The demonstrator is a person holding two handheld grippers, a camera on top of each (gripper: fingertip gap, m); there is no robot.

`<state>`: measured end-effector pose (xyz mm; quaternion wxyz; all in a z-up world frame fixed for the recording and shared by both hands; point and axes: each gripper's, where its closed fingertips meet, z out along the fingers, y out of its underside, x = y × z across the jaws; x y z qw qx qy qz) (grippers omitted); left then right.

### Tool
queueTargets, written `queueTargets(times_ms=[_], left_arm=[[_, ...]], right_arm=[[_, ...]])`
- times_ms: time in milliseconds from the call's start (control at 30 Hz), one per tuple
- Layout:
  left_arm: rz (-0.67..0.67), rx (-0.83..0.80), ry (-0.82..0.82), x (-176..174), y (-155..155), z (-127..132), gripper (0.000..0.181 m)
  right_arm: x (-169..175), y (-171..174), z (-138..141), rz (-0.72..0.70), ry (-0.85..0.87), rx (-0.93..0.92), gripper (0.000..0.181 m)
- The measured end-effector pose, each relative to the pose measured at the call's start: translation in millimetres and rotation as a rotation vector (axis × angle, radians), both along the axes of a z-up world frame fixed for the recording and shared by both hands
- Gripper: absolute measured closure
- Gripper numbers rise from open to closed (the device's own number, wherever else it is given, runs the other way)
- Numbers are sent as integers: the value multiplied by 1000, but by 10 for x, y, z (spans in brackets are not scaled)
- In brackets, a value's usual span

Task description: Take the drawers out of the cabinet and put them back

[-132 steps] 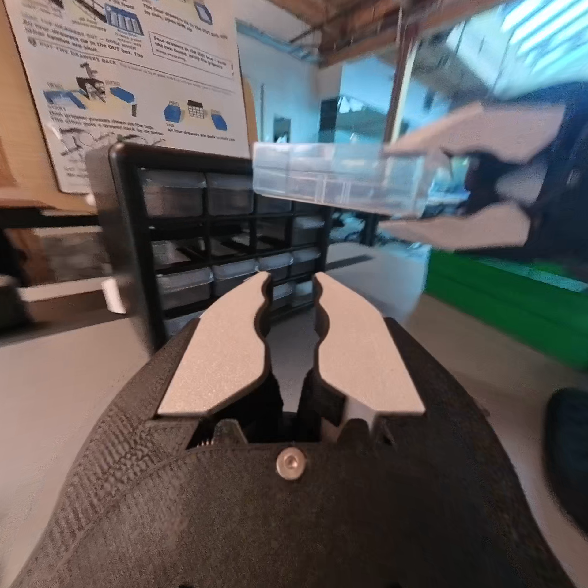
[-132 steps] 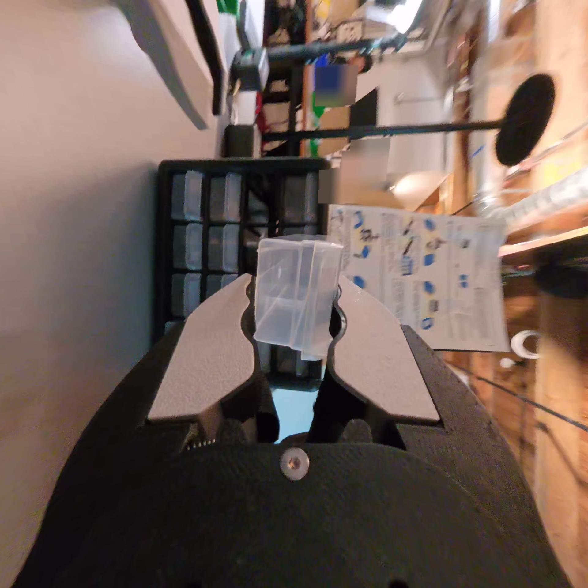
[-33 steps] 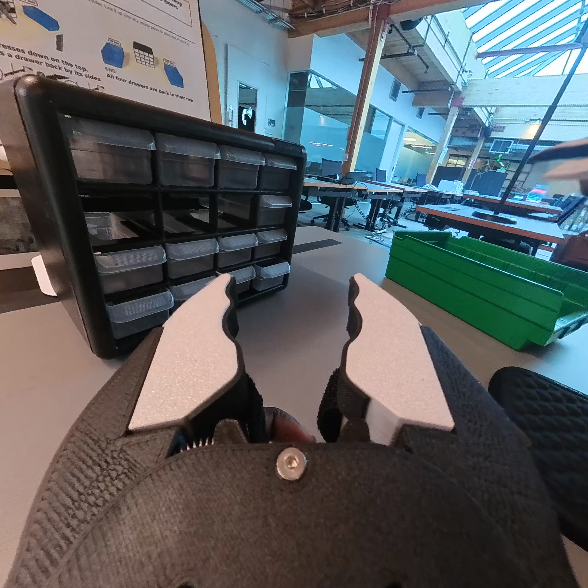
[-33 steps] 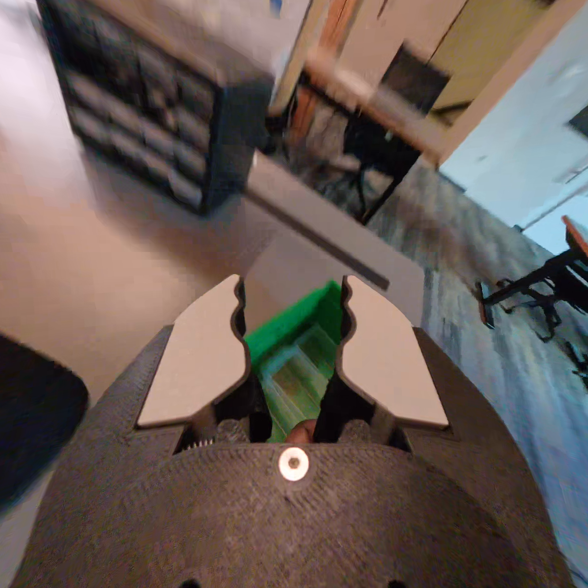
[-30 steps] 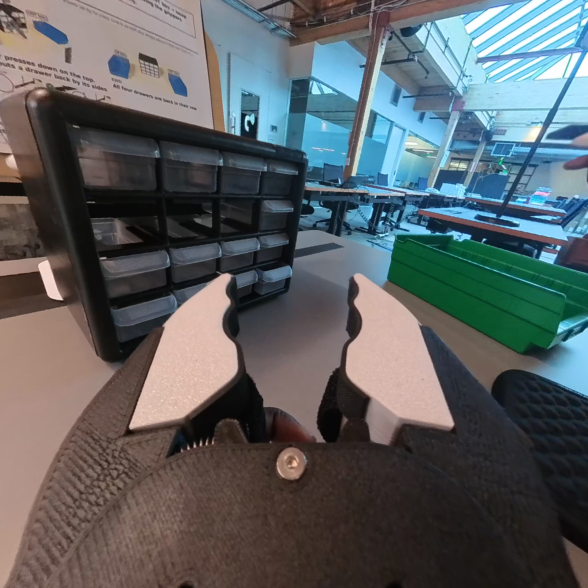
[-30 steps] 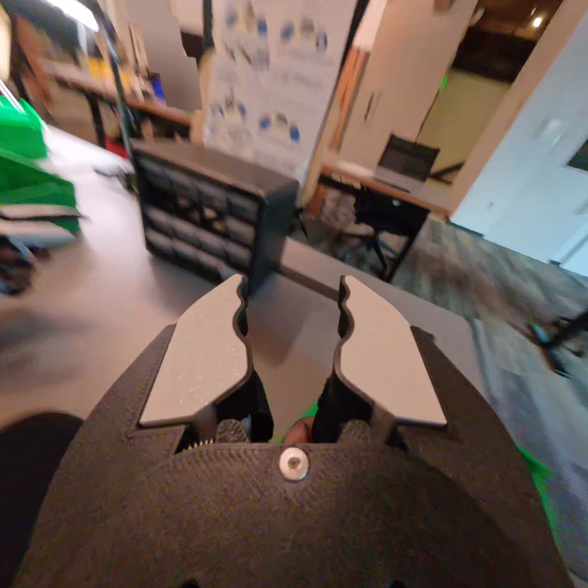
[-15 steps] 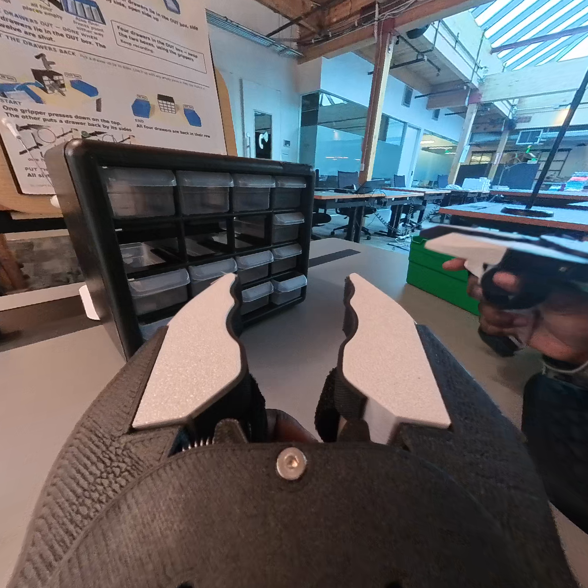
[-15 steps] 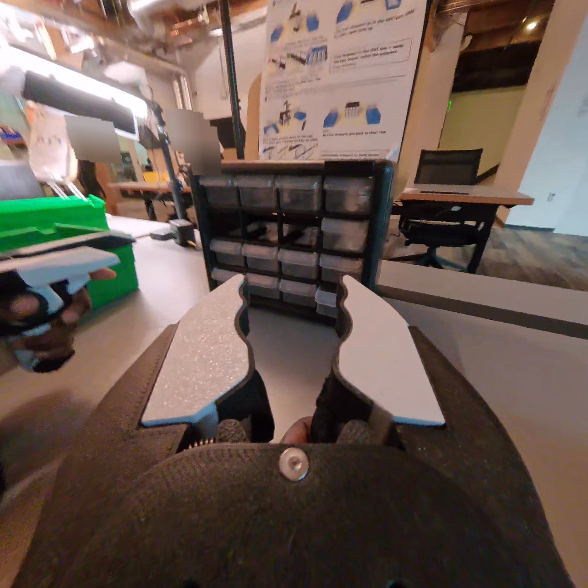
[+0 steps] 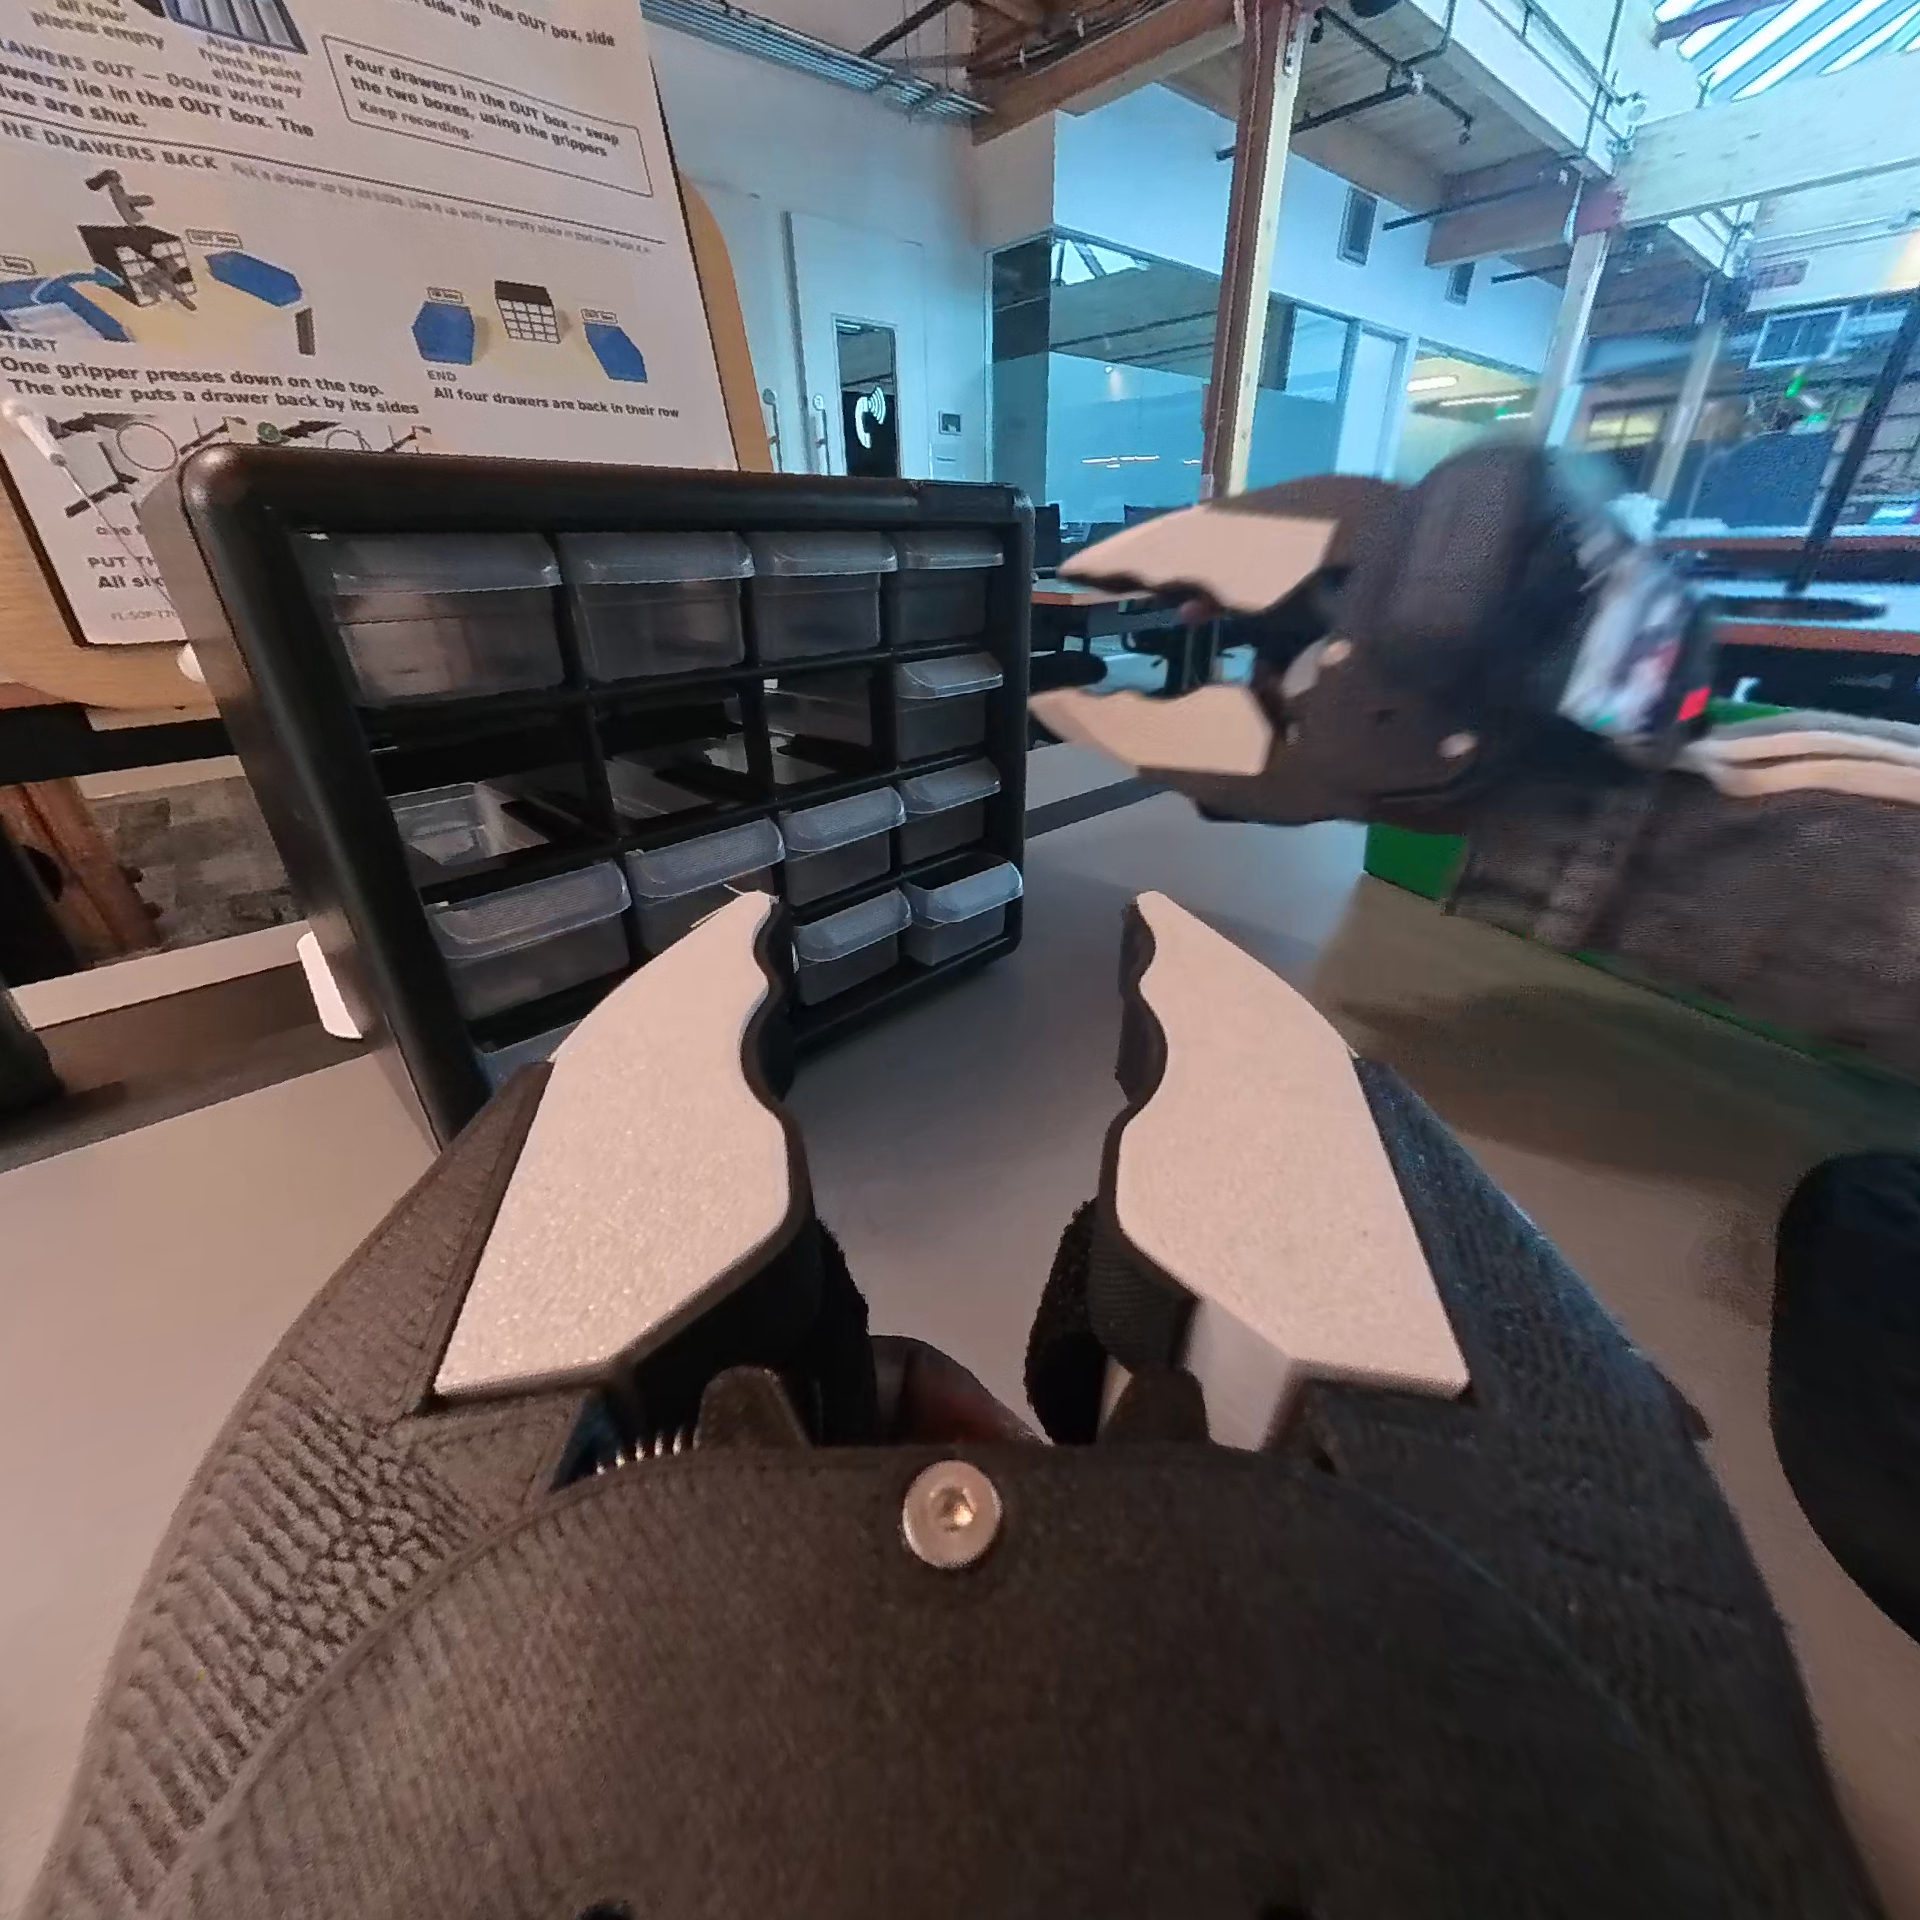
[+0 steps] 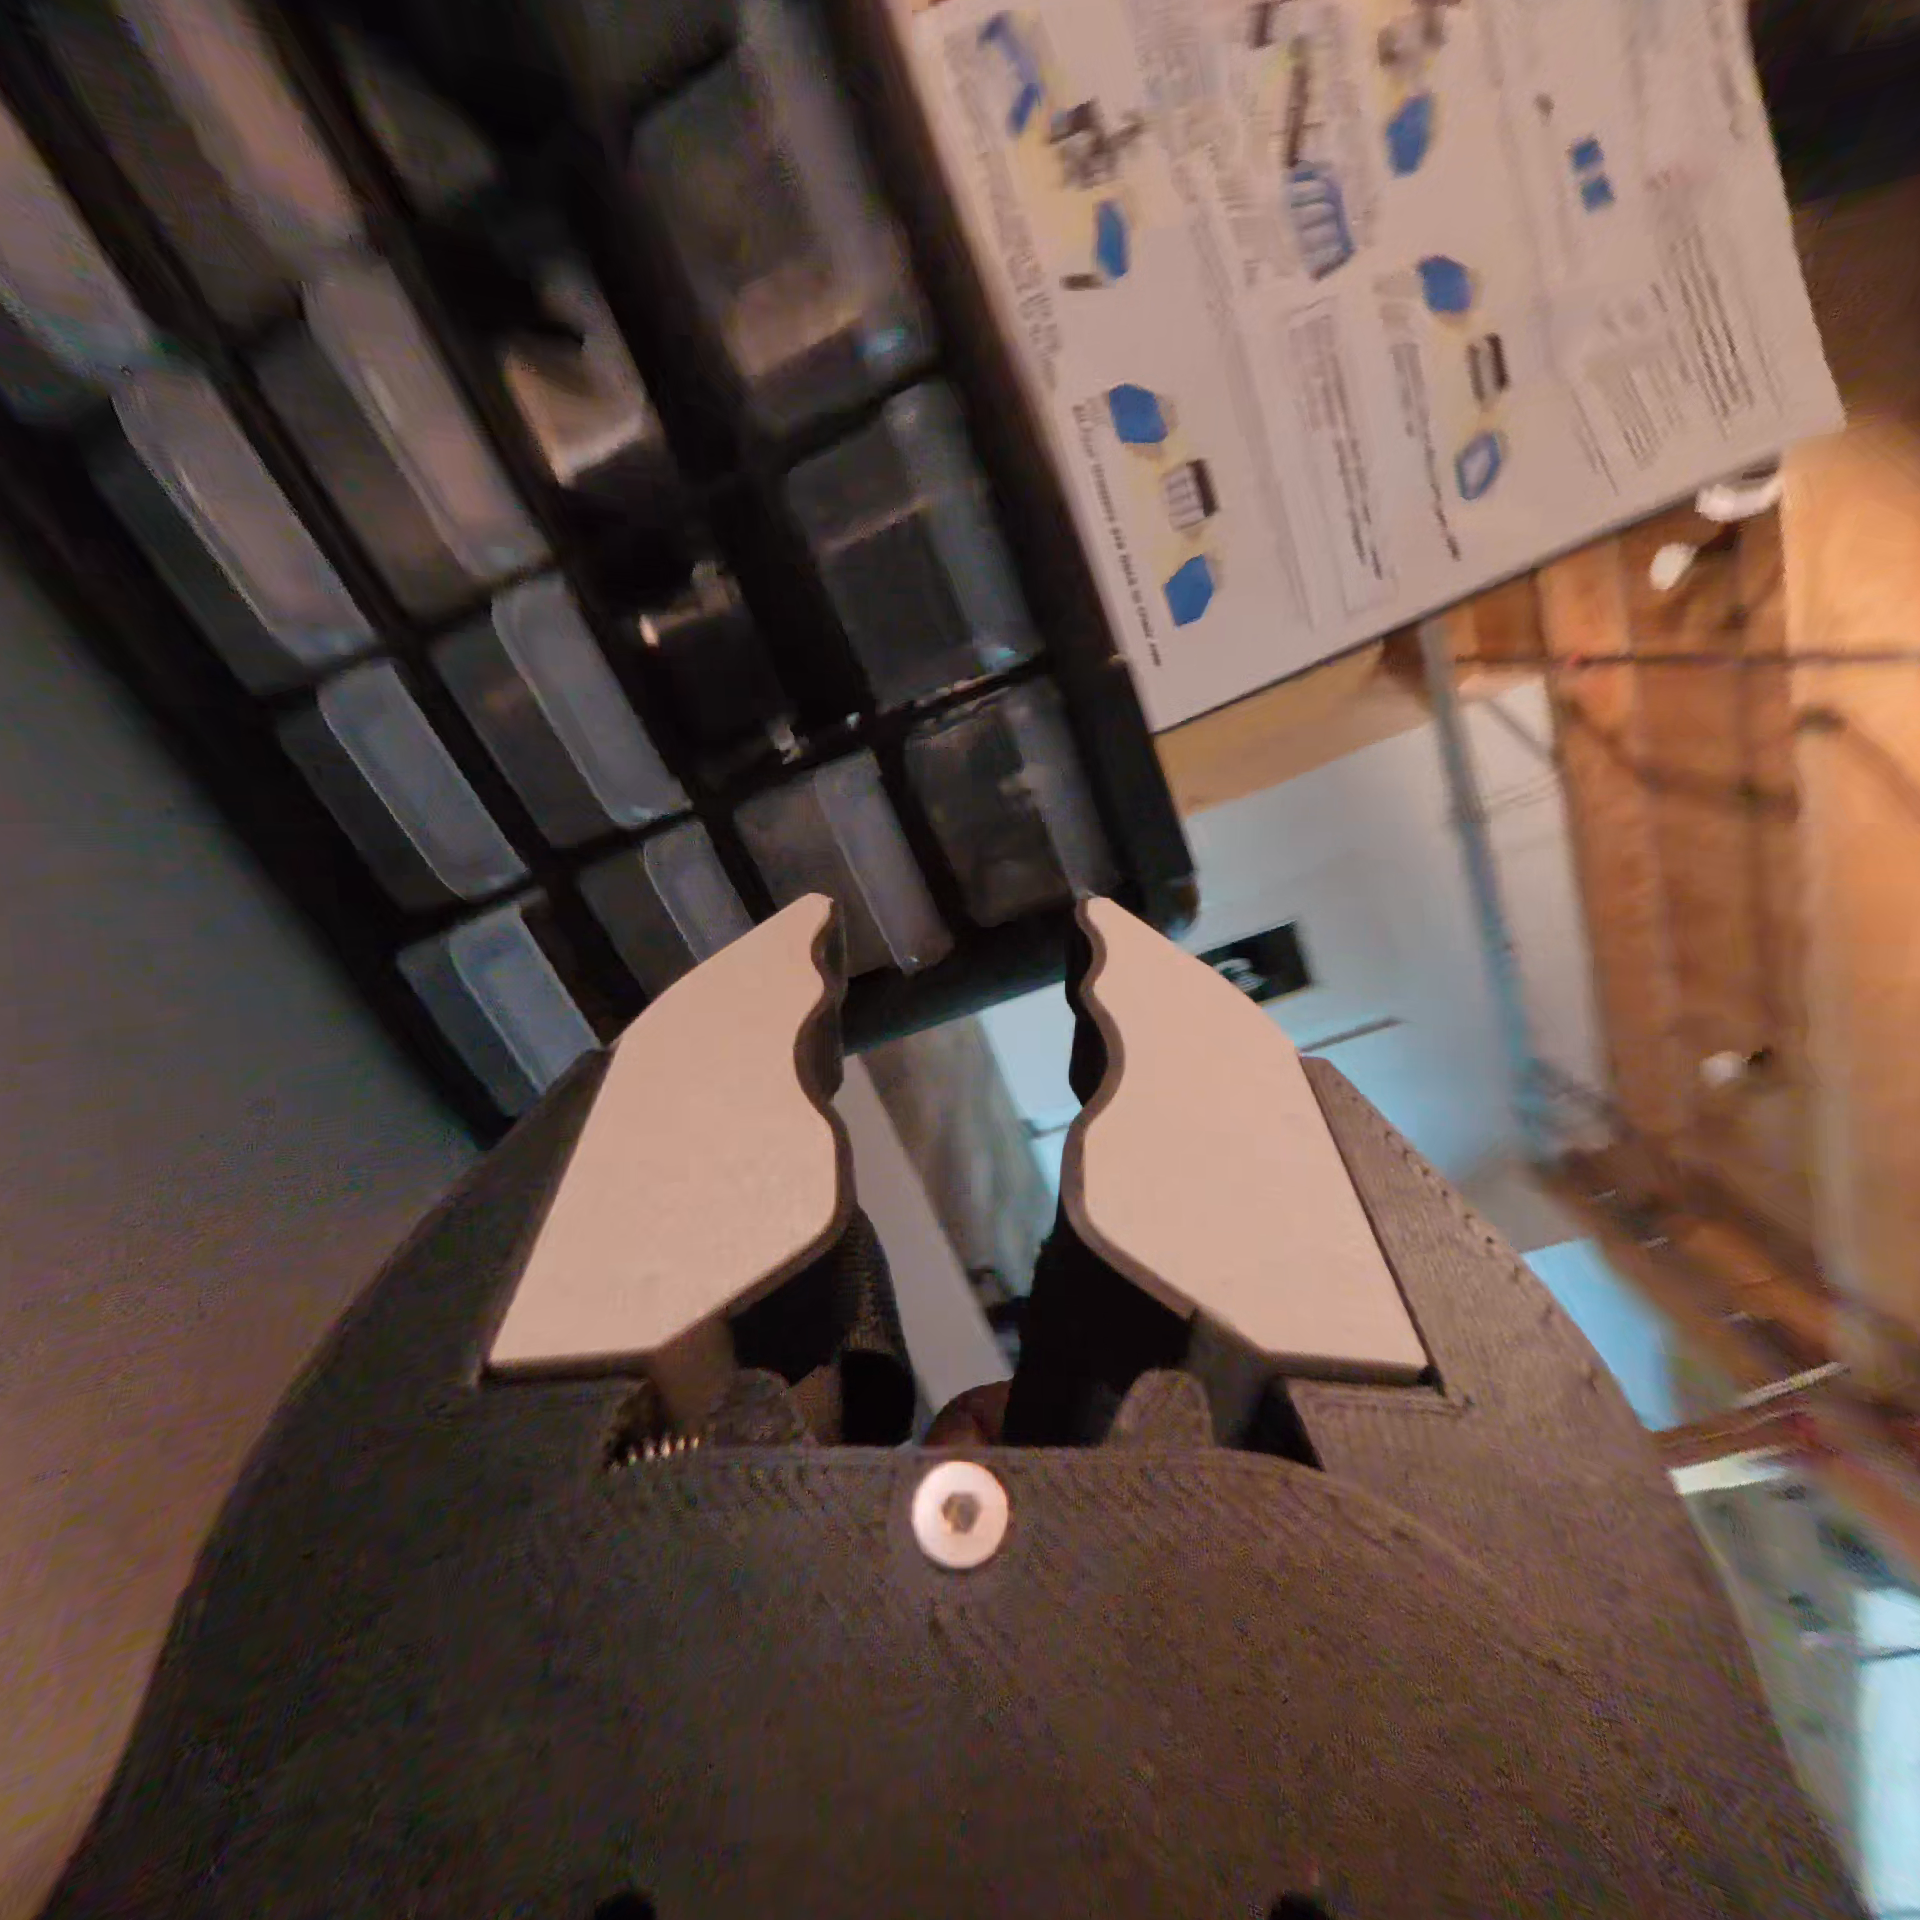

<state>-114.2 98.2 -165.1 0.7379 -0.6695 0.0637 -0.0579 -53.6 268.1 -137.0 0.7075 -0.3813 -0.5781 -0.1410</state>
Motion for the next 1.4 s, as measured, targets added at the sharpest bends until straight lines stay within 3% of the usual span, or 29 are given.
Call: queueTargets(times_ms=[133,367,500,967,1033,1133,1267,1333,1400], left_arm=[[-6,-2,-9,-1,4,-8,121],[-24,3,-12,22,-1,0,121],[-25,-3,-3,25,7,-18,121],[-27,-1,2,33,3,-10,121],[-25,-2,3,32,4,-11,121],[-24,0,6,31,2,-8,121],[-35,2,9,50,2,-7,121],[-34,4,16,54,-1,-4,121],[-35,6,18,54,-2,-2,121]], right_arm=[[-198,276,-217,-43,-181,207,146],[-327,364,-228,-55,-217,347,153],[-348,422,-202,-73,-210,389,173],[-125,66,-196,-4,-254,327,173],[-100,37,-238,20,-252,284,171],[-72,-12,-289,77,-235,186,135],[-92,105,-275,37,-255,163,106],[-146,207,-321,5,-299,151,103],[-209,289,-372,-15,-345,166,111]])
